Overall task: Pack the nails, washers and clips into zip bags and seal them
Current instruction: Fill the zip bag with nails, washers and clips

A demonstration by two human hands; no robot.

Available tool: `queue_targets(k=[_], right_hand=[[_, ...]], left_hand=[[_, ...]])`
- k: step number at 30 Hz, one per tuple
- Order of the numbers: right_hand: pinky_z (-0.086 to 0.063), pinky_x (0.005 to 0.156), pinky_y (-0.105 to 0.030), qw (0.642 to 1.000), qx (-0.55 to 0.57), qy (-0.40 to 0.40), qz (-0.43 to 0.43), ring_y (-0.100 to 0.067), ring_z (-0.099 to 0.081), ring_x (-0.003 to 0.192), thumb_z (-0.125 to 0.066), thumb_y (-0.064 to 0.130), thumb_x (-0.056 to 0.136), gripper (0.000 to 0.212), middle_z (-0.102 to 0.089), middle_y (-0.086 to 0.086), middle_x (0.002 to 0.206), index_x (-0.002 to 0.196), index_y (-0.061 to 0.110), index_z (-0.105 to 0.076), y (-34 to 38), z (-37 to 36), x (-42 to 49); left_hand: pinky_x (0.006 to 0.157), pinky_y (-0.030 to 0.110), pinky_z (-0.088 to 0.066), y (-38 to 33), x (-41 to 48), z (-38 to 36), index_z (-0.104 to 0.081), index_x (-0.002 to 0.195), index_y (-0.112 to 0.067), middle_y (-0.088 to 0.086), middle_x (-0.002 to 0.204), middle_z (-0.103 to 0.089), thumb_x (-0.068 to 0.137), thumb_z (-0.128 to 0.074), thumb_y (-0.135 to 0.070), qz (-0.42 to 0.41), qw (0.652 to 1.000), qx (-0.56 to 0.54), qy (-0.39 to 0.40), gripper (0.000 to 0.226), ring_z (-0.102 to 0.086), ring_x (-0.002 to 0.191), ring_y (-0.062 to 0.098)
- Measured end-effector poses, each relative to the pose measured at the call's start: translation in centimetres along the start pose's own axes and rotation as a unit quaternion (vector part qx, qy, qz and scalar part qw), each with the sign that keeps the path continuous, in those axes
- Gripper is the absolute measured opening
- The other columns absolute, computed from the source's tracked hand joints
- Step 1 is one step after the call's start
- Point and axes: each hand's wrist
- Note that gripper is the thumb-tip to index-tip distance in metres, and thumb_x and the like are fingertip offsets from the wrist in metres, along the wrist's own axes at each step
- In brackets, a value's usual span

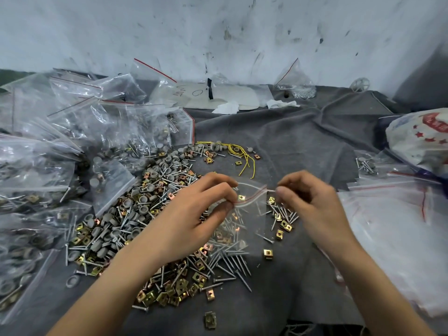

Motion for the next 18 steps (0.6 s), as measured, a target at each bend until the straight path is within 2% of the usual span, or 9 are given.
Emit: queue_targets(k=[3, 5, 8, 10, 12, 14, 16, 18], right_hand=[[-0.046, 0.056, -0.013, 0.996, 0.081, -0.038, 0.031, -0.004, -0.056, 0.055, -0.068, 0.017, 0.078, 0.006, -0.065, 0.004, 0.06, 0.074, 0.018, -0.064, 2.8, 1.4, 0.0], [-0.044, 0.055, -0.01, 0.994, 0.095, -0.036, 0.05, -0.002, -0.056, 0.052, -0.067, 0.025, 0.075, 0.008, -0.065, 0.003, 0.059, 0.073, 0.017, -0.065, 4.5, 1.9, -0.1], [-0.043, 0.055, -0.008, 0.996, 0.054, 0.006, 0.073, 0.001, -0.056, 0.051, -0.066, 0.029, 0.073, 0.01, -0.065, 0.003, 0.057, 0.07, 0.02, -0.066, 6.1, 1.7, -0.2], [-0.042, 0.054, -0.009, 0.996, -0.021, 0.043, 0.082, 0.0, -0.056, 0.051, -0.069, 0.029, 0.075, 0.009, -0.065, 0.004, 0.058, 0.068, 0.024, -0.066, 6.6, 1.4, 0.1], [-0.044, 0.054, -0.018, 0.989, -0.096, 0.074, 0.085, -0.007, -0.057, 0.054, -0.068, 0.034, 0.075, 0.009, -0.066, 0.002, 0.061, 0.068, 0.028, -0.066, 6.6, 1.1, 0.5], [-0.045, 0.059, -0.031, 0.986, -0.111, 0.093, 0.087, -0.021, -0.06, 0.063, -0.063, 0.048, 0.072, 0.019, -0.066, -0.002, 0.066, 0.073, 0.03, -0.069, 6.6, 1.0, 0.6], [-0.046, 0.062, -0.032, 0.99, -0.084, 0.073, 0.09, -0.021, -0.06, 0.066, -0.063, 0.05, 0.076, 0.023, -0.067, -0.003, 0.069, 0.079, 0.028, -0.07, 6.2, 1.3, 0.5], [-0.047, 0.061, -0.023, 0.994, -0.073, 0.02, 0.078, -0.008, -0.059, 0.062, -0.064, 0.044, 0.084, 0.019, -0.068, 0.005, 0.068, 0.082, 0.027, -0.071, 5.1, 1.8, 0.6]], left_hand=[[0.091, 0.028, -0.043, -0.2, 0.2, -0.3, -0.063, 0.096, -0.016, -0.005, 0.119, -0.058, 0.093, -0.052, -0.022, 0.002, 1.0, 0.007, 0.004, 0.012, -0.056, 0.11, 0.006], [0.091, 0.028, -0.044, -0.3, 0.4, -0.6, -0.063, 0.096, -0.016, -0.004, 0.119, -0.058, 0.093, -0.053, -0.021, -0.003, 1.0, 0.009, 0.007, 0.012, -0.057, 0.109, 0.008], [0.09, 0.023, -0.042, -0.9, 0.7, -0.9, -0.062, 0.097, -0.015, -0.003, 0.118, -0.057, 0.094, -0.049, -0.025, -0.019, 1.0, 0.008, 0.02, 0.017, -0.056, 0.107, 0.009], [0.089, 0.021, -0.041, -1.2, 1.0, -1.1, -0.062, 0.097, -0.015, -0.002, 0.118, -0.057, 0.093, -0.051, -0.022, -0.025, 0.999, 0.011, 0.03, 0.014, -0.056, 0.106, 0.01], [0.089, 0.022, -0.041, -1.3, 1.1, -1.3, -0.063, 0.097, -0.014, -0.001, 0.117, -0.057, 0.092, -0.053, -0.018, -0.025, 0.999, 0.013, 0.034, 0.011, -0.056, 0.106, 0.011], [0.089, 0.022, -0.042, -1.3, 1.2, -1.3, -0.063, 0.097, -0.014, -0.001, 0.118, -0.057, 0.092, -0.053, -0.017, -0.026, 0.999, 0.013, 0.031, 0.011, -0.056, 0.106, 0.011], [0.089, 0.022, -0.042, -1.2, 1.1, -1.2, -0.063, 0.097, -0.014, -0.002, 0.118, -0.057, 0.092, -0.053, -0.017, -0.022, 0.999, 0.008, 0.026, 0.011, -0.057, 0.106, 0.01], [0.089, 0.024, -0.043, -1.0, 1.1, -1.1, -0.063, 0.097, -0.013, -0.002, 0.117, -0.058, 0.092, -0.053, -0.017, -0.017, 1.0, 0.005, 0.017, 0.012, -0.057, 0.106, 0.009]])
Point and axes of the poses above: each hand's wrist, its own x-axis towards the middle knuckle, its own z-axis out of the back of the hand, y = z × x
